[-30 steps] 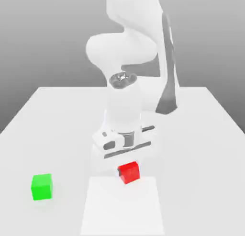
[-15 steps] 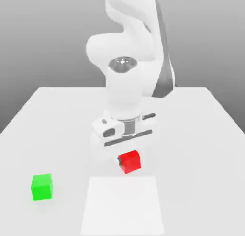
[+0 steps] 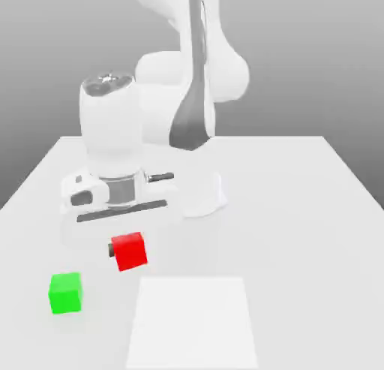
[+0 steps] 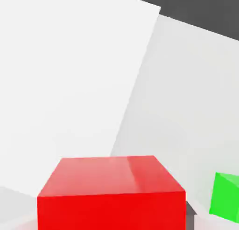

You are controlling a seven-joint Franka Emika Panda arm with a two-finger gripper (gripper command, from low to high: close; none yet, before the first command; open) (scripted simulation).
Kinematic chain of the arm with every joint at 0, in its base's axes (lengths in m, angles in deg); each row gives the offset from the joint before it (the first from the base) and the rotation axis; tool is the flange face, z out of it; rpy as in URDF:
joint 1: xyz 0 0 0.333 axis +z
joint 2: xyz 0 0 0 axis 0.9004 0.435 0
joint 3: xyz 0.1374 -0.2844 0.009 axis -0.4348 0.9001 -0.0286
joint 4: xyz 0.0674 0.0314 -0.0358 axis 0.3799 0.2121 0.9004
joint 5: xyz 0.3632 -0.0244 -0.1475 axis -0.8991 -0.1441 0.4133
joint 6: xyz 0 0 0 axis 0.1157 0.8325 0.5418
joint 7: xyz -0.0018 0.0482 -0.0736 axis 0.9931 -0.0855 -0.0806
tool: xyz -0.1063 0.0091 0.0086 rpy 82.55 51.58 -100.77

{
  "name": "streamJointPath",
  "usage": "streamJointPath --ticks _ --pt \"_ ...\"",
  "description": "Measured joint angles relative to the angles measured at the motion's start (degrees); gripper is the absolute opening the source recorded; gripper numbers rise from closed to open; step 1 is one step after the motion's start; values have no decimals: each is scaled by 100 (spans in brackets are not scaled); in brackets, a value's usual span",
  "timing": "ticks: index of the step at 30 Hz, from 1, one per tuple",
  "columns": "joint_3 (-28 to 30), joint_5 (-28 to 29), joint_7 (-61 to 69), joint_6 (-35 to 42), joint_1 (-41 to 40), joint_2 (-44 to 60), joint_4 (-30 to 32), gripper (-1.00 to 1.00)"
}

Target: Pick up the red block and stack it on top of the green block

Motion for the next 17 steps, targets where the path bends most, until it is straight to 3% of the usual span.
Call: streamJointPath --ticks 6,13,14,17 --pt "105 -231 796 53 -770 408 -507 -100" --pt "-206 -868 1274 -656 -707 1212 -557 -100" --pt "-269 -963 1341 -764 -755 1335 -557 100" --pt "-269 -963 1341 -764 -755 1335 -557 100"
